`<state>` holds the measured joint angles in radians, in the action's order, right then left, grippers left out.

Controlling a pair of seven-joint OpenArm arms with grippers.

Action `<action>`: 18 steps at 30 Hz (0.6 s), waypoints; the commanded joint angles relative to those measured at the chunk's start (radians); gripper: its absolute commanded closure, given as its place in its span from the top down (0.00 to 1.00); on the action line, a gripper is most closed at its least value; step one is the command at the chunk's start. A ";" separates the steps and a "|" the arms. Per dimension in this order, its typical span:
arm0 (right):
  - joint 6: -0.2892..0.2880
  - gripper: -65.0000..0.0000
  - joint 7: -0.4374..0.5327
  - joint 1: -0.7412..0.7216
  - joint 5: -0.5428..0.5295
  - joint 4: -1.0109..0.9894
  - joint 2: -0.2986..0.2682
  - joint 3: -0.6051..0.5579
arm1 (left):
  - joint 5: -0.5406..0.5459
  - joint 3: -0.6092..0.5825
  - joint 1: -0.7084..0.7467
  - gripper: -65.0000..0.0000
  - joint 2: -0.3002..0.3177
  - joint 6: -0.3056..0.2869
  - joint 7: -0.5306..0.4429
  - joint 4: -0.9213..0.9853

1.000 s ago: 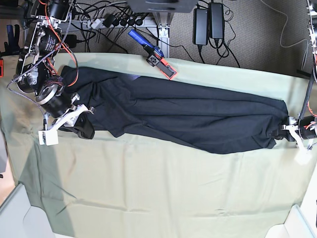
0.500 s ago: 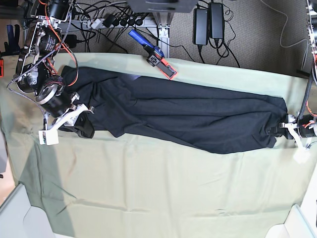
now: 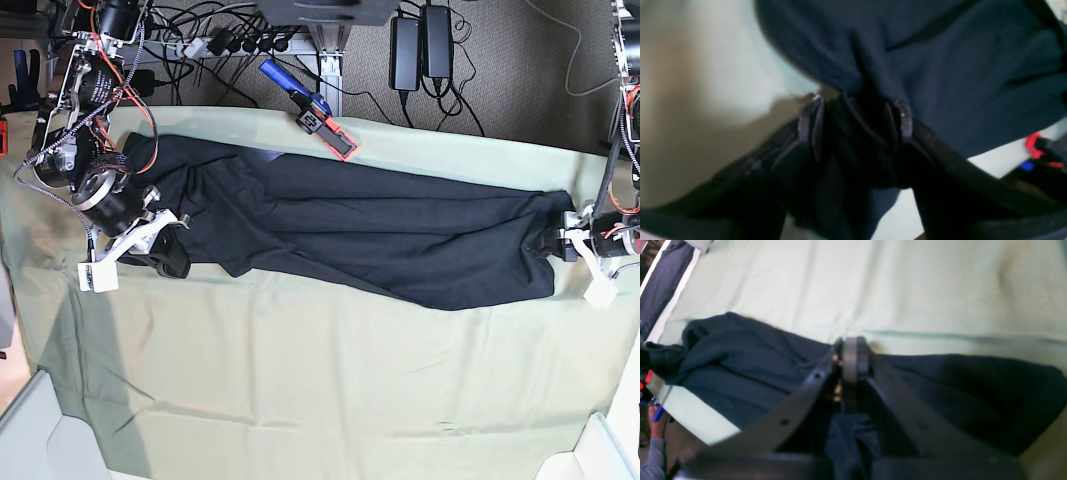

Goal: Fold the T-shirt properly
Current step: 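Pull the shirt ends apart with both grippers, then release the right gripper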

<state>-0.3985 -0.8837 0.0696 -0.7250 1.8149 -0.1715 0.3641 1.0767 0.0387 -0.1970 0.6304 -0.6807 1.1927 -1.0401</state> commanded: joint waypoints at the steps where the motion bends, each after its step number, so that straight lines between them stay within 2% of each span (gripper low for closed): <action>1: -0.077 0.00 0.015 -0.011 -0.016 0.019 -0.010 0.003 | 0.013 0.001 -0.010 0.47 0.000 -0.017 0.019 -0.011; 6: -0.077 0.00 0.012 -0.011 -0.016 0.019 -0.011 0.003 | 0.014 0.001 -0.011 0.44 -0.031 -0.017 0.019 -0.011; 8: -0.077 0.00 0.011 -0.011 -0.016 0.019 -0.011 0.003 | 0.014 0.001 -0.011 0.28 -0.032 -0.017 0.015 -0.011; 10: -0.077 0.00 0.011 -0.011 -0.016 0.019 -0.011 0.003 | 0.014 0.001 -0.011 0.01 -0.032 -0.017 0.015 -0.011; 18: -0.077 0.00 0.011 -0.011 -0.016 0.019 -0.011 0.003 | -0.002 0.001 -0.022 0.00 -0.017 -0.017 -0.001 -0.011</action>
<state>-0.3985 -0.8917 0.0696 -0.7250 1.8149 -0.1715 0.3641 1.0790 0.0372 -0.2001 0.5911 -0.6815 1.1938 -1.0409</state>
